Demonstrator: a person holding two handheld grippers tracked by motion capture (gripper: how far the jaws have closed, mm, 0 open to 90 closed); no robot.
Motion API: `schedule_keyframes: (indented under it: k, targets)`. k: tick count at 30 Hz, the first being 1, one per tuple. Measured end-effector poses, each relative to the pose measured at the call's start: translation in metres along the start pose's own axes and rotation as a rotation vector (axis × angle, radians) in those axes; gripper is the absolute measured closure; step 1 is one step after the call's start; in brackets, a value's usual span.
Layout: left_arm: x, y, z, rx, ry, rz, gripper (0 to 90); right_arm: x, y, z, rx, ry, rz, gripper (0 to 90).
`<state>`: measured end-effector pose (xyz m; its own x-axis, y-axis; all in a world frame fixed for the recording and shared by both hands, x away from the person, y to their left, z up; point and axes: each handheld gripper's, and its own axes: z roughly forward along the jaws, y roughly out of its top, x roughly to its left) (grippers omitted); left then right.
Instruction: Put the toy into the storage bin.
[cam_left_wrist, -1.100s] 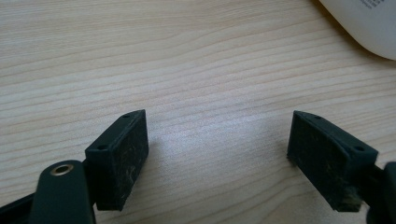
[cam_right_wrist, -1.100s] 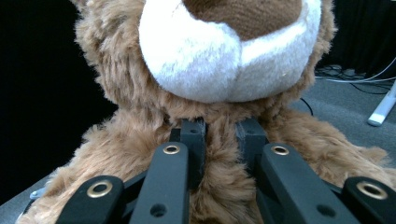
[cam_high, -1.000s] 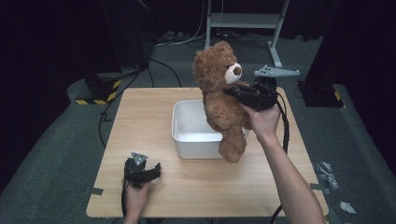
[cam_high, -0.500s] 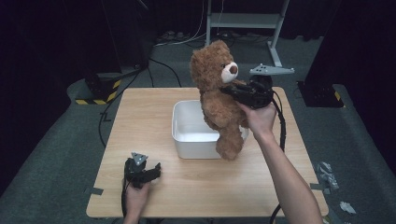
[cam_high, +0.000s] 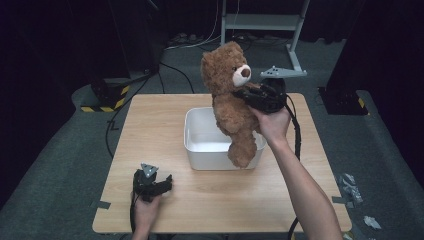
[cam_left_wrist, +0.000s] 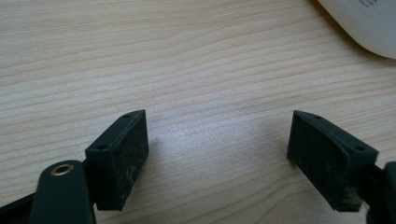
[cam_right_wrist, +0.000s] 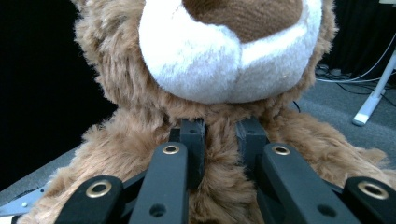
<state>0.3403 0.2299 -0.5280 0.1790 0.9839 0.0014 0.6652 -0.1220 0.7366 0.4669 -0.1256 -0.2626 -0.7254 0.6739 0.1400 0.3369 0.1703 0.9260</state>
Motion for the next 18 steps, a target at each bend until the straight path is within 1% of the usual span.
schedule_keyframes:
  k: [4, 5, 10, 11, 15, 16, 18]
  targets:
    - [0.0, 0.0, 0.0, 0.003, 0.002, 0.001, 20.4, 0.0, 0.0, 0.004, 0.006, 0.0, 0.007, 77.5]
    - [0.0, 0.0, 0.0, 0.003, 0.002, 0.001, 20.6, 0.001, 0.0, 0.007, 0.008, 0.0, -0.005, 77.5]
    - [-0.001, 0.0, 0.0, -0.002, -0.004, -0.003, 21.3, 0.001, -0.002, 0.012, 0.015, -0.005, -0.011, 77.5]
    - [0.0, 0.0, 0.0, 0.001, -0.008, 0.013, 21.3, 0.001, -0.003, 0.013, 0.016, -0.006, -0.009, 77.5]
    - [-0.001, 0.0, 0.0, -0.001, -0.014, 0.016, 21.3, 0.003, -0.005, 0.02, 0.022, -0.007, -0.015, 77.5]
    - [-0.001, 0.0, 0.0, -0.01, -0.016, 0.009, 21.3, 0.004, -0.006, 0.023, 0.022, -0.004, -0.018, 77.5]
    - [-0.001, 0.0, 0.0, -0.004, -0.018, 0.018, 21.3, 0.005, -0.006, 0.028, 0.021, 0.002, -0.019, 77.6]
